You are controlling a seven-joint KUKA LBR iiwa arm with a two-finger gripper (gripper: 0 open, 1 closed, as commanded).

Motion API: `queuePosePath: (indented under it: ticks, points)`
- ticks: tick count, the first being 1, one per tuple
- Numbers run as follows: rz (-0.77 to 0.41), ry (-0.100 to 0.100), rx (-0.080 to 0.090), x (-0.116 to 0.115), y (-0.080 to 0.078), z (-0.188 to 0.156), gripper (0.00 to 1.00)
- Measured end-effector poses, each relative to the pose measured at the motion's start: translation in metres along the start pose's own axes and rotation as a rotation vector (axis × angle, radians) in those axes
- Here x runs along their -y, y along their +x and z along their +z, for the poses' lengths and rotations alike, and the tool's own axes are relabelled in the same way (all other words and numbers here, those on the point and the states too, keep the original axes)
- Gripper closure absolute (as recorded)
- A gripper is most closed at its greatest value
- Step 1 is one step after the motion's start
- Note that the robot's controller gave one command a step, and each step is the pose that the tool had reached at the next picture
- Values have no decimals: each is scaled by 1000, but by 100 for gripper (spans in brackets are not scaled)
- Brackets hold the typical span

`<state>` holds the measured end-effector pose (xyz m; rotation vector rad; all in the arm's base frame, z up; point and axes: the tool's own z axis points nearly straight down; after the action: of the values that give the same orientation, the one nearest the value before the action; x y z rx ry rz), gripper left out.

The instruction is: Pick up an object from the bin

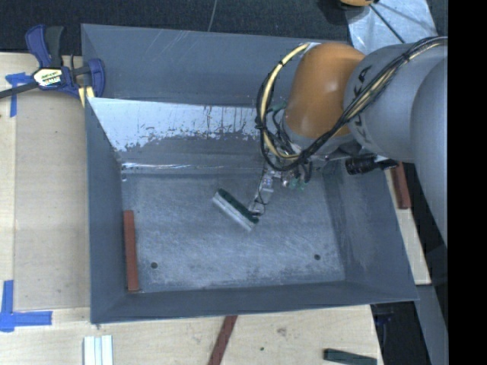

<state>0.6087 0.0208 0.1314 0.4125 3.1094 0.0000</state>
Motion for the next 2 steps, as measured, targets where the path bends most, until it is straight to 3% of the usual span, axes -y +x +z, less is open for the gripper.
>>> queuePosePath:
  ticks: [1, 2]
  points:
    - [147, 0, -2, -26, 8, 42, 0]
    - [98, 0, -1, -23, 9, 60, 100]
